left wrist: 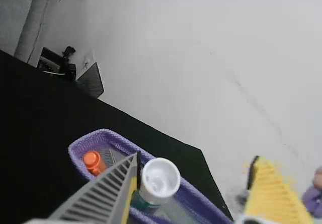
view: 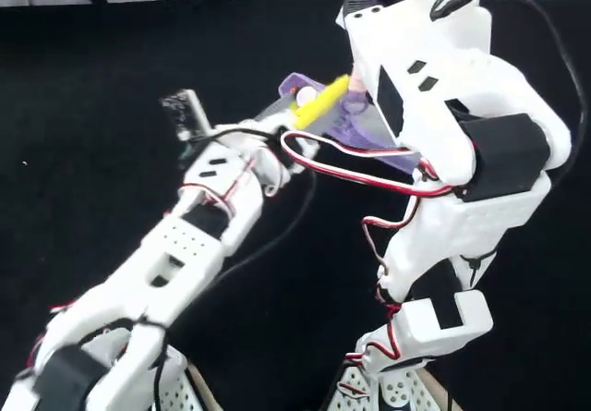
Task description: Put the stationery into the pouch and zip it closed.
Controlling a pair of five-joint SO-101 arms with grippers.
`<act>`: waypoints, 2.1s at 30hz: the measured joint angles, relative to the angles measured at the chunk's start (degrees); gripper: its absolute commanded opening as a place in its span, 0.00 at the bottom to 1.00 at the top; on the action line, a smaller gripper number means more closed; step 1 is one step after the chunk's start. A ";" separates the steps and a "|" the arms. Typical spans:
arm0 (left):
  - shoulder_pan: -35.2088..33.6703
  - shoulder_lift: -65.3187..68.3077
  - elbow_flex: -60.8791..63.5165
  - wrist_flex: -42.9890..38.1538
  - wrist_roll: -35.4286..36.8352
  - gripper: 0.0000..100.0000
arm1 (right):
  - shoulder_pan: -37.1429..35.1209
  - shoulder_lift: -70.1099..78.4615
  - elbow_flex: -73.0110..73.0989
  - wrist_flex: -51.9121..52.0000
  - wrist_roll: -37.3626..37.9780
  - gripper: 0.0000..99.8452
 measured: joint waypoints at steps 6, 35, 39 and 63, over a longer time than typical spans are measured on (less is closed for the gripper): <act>-6.68 -11.43 0.00 6.86 2.81 0.38 | 0.00 0.79 0.00 -0.09 0.00 0.01; -27.60 17.23 -1.67 8.53 21.19 0.22 | -0.09 5.10 0.00 -2.11 0.00 0.01; -20.84 24.44 -3.34 8.53 21.10 0.22 | -0.09 5.10 0.00 -2.11 0.00 0.01; -8.53 3.08 7.74 -2.81 21.10 0.22 | -0.09 5.10 0.00 -2.11 0.00 0.01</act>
